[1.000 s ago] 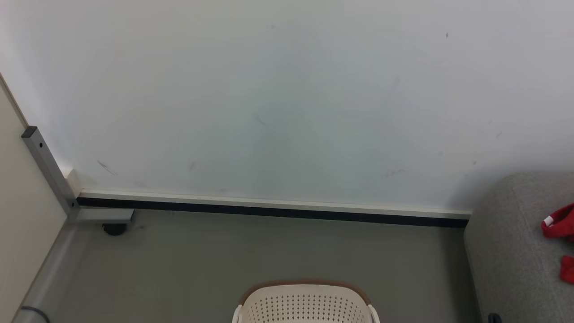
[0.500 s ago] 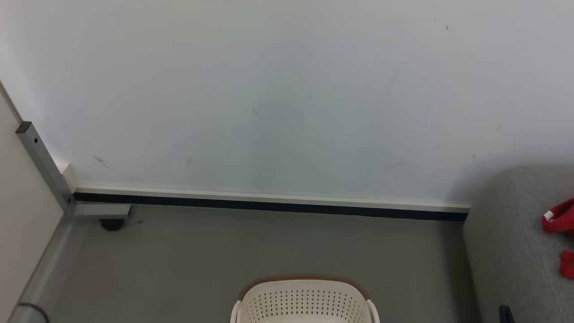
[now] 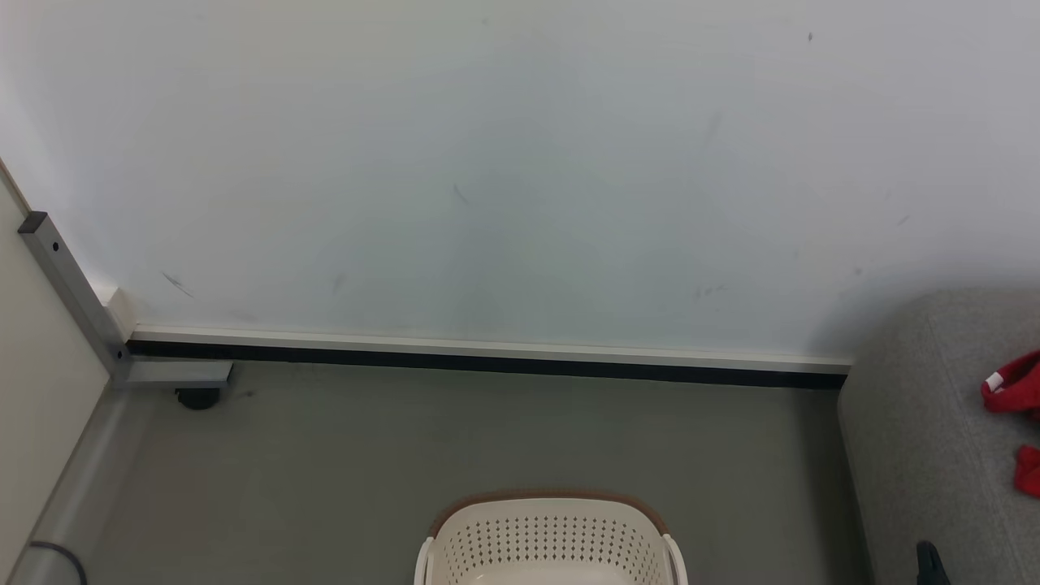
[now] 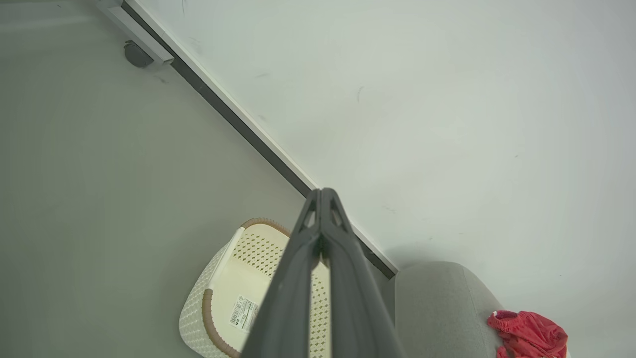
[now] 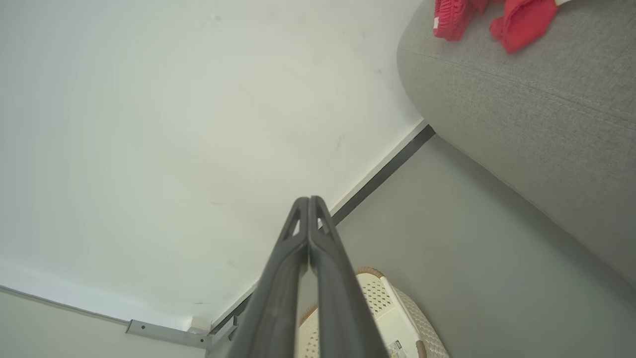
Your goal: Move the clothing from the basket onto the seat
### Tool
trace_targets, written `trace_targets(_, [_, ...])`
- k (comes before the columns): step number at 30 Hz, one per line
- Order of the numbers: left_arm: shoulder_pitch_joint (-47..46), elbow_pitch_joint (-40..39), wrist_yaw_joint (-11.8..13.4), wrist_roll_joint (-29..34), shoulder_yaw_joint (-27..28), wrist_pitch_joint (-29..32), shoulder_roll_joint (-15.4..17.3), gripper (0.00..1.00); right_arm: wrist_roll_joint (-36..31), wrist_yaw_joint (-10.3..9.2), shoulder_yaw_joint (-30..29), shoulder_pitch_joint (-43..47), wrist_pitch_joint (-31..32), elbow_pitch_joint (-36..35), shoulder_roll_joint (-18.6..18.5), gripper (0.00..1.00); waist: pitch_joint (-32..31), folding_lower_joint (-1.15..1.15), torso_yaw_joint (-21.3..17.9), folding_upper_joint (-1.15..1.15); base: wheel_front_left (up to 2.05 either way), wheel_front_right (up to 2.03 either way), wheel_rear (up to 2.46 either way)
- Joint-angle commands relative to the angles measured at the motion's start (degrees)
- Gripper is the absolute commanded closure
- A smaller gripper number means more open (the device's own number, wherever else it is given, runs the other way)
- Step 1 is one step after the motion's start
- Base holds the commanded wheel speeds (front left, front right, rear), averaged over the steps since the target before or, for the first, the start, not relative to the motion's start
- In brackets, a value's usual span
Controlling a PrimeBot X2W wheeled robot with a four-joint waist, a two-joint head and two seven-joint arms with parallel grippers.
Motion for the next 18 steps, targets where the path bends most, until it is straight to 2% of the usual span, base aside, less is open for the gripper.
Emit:
trace_targets(1, [-1.75, -0.25, -0.47, -1.90, 0.47, 0.26, 0.02, 1.00, 2.12, 0.00, -0.47, -1.59, 0.46, -0.32, 0.00, 1.00, 0.13, 0.00, -0.04, 0.00, 0.00, 0.00, 0.00])
trace_targets(18, [-4.07, 1.06, -1.57, -13.27, 1.17, 2.54, -0.50, 1.00, 13.60, 0.00, -3.01, -3.97, 4.09, 0.79, 0.63, 1.00, 1.45, 0.00, -0.42, 0.00, 0.00, 0.00, 0.00])
